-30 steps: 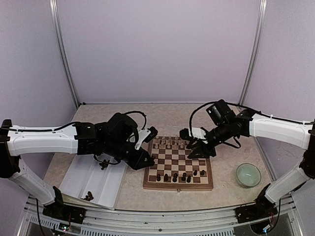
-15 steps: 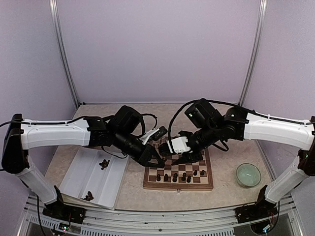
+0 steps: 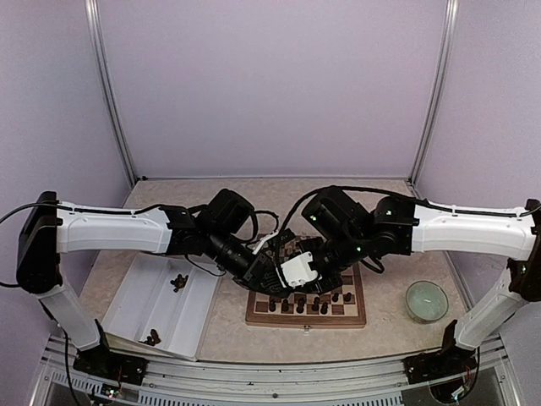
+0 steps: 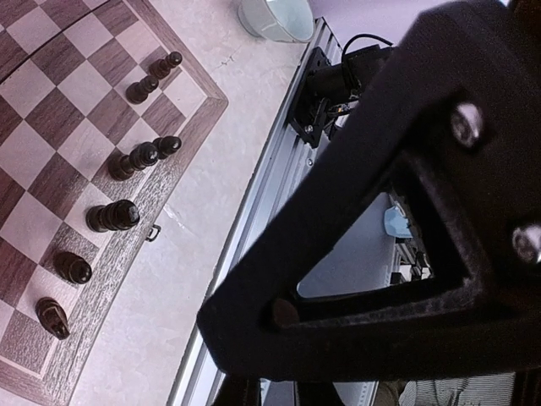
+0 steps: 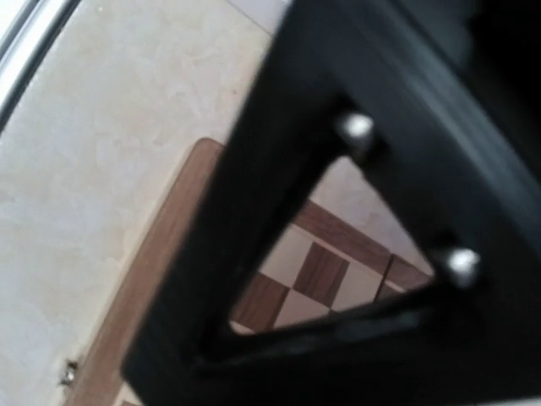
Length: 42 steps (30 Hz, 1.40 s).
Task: Set up the chess pieces on the board
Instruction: Pass from the left arm to the right, then pass from the right arm to the left
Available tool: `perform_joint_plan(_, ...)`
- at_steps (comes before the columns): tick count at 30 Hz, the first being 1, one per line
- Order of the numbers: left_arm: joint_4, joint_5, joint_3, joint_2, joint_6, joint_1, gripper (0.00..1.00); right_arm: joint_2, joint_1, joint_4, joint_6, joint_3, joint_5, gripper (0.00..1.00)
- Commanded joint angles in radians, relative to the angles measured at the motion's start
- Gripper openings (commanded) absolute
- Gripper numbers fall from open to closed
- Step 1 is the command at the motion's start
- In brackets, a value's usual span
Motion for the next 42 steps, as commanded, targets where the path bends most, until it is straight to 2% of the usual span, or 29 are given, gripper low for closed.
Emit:
perform_joint_plan(1, 0.043, 0.040, 0.024, 0.003, -0.027, 0.010, 0.01, 0.000, 0.027, 0.016, -0.028, -0.006, 0.021, 0.29)
perform_joint_plan(6, 0.069, 0.056, 0.016, -0.004, -0.050, 0.030, 0.01, -0.013, 0.033, 0.004, -0.041, -0.030, -0.006, 0.26)
perform_joint_plan(10, 0.080, 0.053, 0.015, 0.001, -0.062, 0.043, 0.02, -0.019, 0.034, 0.019, -0.029, -0.045, -0.003, 0.10)
perform_joint_plan(14, 0.060, -0.038, 0.016, -0.030, -0.031, 0.057, 0.15, -0.027, -0.009, 0.063, 0.004, -0.075, 0.005, 0.03)
perform_joint_plan(17, 0.069, -0.202, -0.013, -0.112, 0.000, 0.053, 0.25, -0.037, -0.113, 0.068, 0.070, -0.064, -0.119, 0.03)
perform_joint_plan(21, 0.206, -0.483, -0.110, -0.280, 0.032, 0.013, 0.35, -0.048, -0.274, 0.092, 0.239, -0.041, -0.410, 0.03)
perform_joint_plan(23, 0.421, -0.683, -0.212, -0.378, 0.046, -0.044, 0.37, -0.047, -0.343, 0.138, 0.354, -0.050, -0.527, 0.03)
perform_joint_plan(26, 0.737, -1.053, -0.380, -0.531, 0.213, -0.200, 0.46, -0.042, -0.450, 0.267, 0.525, -0.089, -0.718, 0.03)
perform_joint_plan(28, 0.812, -1.142, -0.394, -0.542, 0.297, -0.239, 0.49, -0.017, -0.499, 0.306, 0.615, -0.090, -0.844, 0.03)
perform_joint_plan(32, 0.762, -1.125, -0.302, -0.429, 0.343, -0.249, 0.52, 0.022, -0.543, 0.342, 0.713, -0.079, -0.996, 0.04)
perform_joint_plan(38, 0.792, -1.018, -0.234, -0.287, 0.329, -0.248, 0.54, 0.017, -0.545, 0.381, 0.743, -0.097, -1.041, 0.05)
perform_joint_plan(42, 0.779, -1.019, -0.185, -0.221, 0.327, -0.247, 0.54, 0.017, -0.545, 0.383, 0.741, -0.104, -1.048, 0.05)
